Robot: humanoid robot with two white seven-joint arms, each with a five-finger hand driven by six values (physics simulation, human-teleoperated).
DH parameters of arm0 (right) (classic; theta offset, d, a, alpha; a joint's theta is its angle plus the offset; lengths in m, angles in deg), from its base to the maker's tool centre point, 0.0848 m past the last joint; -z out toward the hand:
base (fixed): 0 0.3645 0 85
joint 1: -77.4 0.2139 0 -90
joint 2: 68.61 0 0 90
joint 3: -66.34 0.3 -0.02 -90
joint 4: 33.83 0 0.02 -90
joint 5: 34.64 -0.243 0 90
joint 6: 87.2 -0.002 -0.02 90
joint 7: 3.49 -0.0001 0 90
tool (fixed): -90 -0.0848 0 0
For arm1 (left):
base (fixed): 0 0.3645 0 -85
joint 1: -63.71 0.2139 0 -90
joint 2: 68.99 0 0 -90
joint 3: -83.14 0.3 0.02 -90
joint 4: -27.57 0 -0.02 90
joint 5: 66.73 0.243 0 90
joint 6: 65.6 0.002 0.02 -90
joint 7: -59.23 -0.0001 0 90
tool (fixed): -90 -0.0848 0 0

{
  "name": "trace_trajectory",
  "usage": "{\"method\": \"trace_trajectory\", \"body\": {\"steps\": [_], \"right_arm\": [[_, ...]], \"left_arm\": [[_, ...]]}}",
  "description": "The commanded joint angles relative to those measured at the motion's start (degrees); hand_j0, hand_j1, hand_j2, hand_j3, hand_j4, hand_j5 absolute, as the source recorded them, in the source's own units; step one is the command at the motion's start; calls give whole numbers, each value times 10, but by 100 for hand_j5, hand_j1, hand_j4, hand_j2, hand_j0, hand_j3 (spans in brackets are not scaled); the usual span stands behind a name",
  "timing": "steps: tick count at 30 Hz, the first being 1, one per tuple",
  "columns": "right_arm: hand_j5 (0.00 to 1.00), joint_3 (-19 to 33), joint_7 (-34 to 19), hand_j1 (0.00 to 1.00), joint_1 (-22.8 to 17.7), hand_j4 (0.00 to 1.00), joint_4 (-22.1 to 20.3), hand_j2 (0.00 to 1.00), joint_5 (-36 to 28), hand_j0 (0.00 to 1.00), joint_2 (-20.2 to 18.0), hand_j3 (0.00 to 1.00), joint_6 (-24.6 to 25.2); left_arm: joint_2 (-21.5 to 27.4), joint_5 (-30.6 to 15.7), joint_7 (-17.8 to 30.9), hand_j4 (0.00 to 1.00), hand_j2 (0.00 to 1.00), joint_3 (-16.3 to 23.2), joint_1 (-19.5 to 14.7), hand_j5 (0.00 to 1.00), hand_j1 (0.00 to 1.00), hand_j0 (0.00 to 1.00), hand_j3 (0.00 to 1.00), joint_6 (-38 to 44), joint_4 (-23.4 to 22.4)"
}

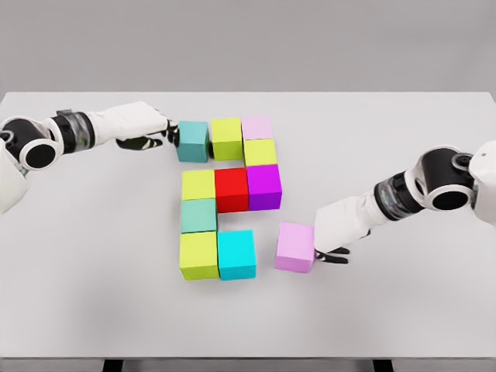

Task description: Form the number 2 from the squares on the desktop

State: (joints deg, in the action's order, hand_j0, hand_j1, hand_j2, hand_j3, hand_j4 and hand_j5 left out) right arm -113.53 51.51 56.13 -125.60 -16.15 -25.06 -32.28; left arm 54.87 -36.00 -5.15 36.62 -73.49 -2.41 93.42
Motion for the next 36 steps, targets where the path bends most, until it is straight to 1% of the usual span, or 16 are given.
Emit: {"method": "trace_trajectory", "body": {"steps": [1, 10, 13, 15, 16, 19, 20, 21, 22, 23, 24, 26, 30, 31, 34, 36], "right_arm": [[13, 0, 0, 13, 0, 13, -1, 13, -2, 13, 4, 13, 1], [13, 1, 0, 13, 1, 13, -1, 13, -2, 13, 10, 13, 1], [13, 1, 0, 13, 1, 13, -1, 13, -2, 13, 11, 13, 1], [13, 2, 0, 13, 0, 13, -1, 13, -1, 13, 11, 13, 1], [13, 1, 0, 13, 1, 13, -1, 13, -2, 13, 14, 13, 1], [13, 2, 0, 13, 1, 13, -1, 13, -2, 13, 16, 13, 1], [13, 2, 0, 13, 1, 13, -1, 13, -2, 13, 16, 13, 1], [13, 2, 0, 13, 2, 13, -1, 13, -1, 13, 17, 13, 1], [13, 2, 0, 13, 2, 13, -1, 13, -2, 13, 17, 13, 1], [13, 2, 0, 13, 3, 13, -2, 13, -2, 13, 17, 13, 1], [13, 2, 0, 13, 3, 13, -3, 13, -2, 13, 17, 13, 1], [13, 2, 0, 13, 3, 13, -3, 13, -2, 13, 18, 13, 1], [13, 2, 0, 13, 4, 13, -3, 13, -2, 13, 25, 13, 1], [13, 2, 0, 13, 4, 13, -3, 13, -2, 13, 24, 13, 1], [13, 2, 0, 13, 4, 13, -3, 13, -2, 13, 25, 13, 1], [13, 2, 0, 13, 4, 13, -3, 13, -2, 13, 24, 13, 1]], "left_arm": [[1, -2, -5, 52, 52, -1, 0, 52, 52, 52, 52, 1, 3], [2, -4, -5, 52, 52, -3, 4, 52, 52, 52, 52, 1, 4], [7, -21, -3, 52, 52, -6, 4, 52, 52, 52, 52, -2, 10], [31, -48, -1, 52, 52, -7, 2, 52, 52, 52, 52, -3, 16], [32, -63, -3, 51, 51, -8, 1, 51, 51, 51, 51, -1, 15], [34, -74, -4, 51, 51, -8, 1, 51, 51, 51, 51, 7, 9], [33, -79, -12, 50, 50, -9, 3, 50, 50, 50, 50, 13, 8], [32, -88, -36, 49, 49, -17, 4, 49, 49, 49, 49, 25, 3], [32, -102, -65, 50, 50, -18, 5, 50, 50, 50, 50, 63, -2], [31, -116, -69, 50, 50, -18, 16, 50, 50, 50, 50, 102, -2], [28, -124, -69, 50, 50, -15, 18, 50, 50, 50, 50, 127, -2], [25, -125, -70, 50, 50, -12, 21, 50, 50, 50, 50, 163, 0], [16, -124, -69, 50, 50, -3, 29, 50, 50, 50, 50, 164, 4], [17, -124, -68, 50, 50, 6, 29, 50, 50, 50, 50, 164, 12], [22, -131, -65, 50, 50, 7, 36, 50, 50, 50, 50, 159, 33], [24, -134, -62, 50, 50, 8, 40, 50, 50, 50, 50, 158, 37]]}}
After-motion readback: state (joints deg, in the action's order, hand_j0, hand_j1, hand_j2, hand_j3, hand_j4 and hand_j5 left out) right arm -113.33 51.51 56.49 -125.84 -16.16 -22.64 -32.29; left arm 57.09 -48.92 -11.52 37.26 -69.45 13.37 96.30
